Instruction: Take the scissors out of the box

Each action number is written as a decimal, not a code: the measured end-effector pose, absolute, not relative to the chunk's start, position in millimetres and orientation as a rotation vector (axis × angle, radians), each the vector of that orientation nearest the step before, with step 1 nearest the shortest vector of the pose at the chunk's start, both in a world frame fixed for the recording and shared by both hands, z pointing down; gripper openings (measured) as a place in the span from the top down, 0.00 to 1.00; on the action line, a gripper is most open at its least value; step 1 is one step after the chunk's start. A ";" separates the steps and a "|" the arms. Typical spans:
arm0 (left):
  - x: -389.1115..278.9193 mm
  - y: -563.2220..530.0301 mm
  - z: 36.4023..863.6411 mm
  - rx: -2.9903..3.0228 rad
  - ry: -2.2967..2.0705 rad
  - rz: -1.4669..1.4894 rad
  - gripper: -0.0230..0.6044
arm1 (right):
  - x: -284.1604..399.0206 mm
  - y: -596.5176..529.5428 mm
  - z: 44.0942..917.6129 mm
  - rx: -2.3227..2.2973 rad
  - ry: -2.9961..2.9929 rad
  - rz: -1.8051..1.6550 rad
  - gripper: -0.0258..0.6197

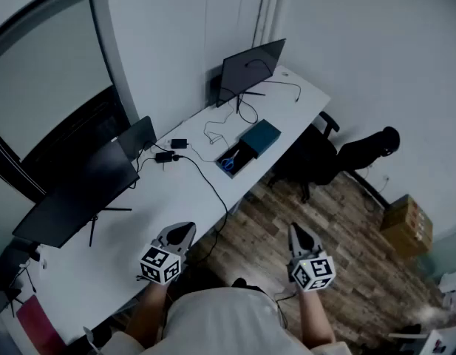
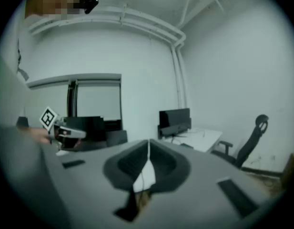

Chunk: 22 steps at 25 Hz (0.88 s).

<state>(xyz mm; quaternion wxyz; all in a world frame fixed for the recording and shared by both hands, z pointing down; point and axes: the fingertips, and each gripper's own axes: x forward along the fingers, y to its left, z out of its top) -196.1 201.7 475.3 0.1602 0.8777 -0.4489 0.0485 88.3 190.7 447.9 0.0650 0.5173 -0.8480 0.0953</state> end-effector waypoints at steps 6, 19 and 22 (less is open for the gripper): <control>-197.9 199.3 479.2 2.508 -1.261 0.150 0.91 | 84.5 191.9 451.6 1.573 -2.543 0.301 0.91; -213.9 188.2 495.9 2.514 -1.201 0.192 0.91 | 67.8 191.9 460.1 1.636 -2.514 0.366 0.91; -220.6 184.2 500.5 2.518 -1.181 0.193 0.91 | 60.1 191.5 464.2 1.647 -2.494 0.375 0.91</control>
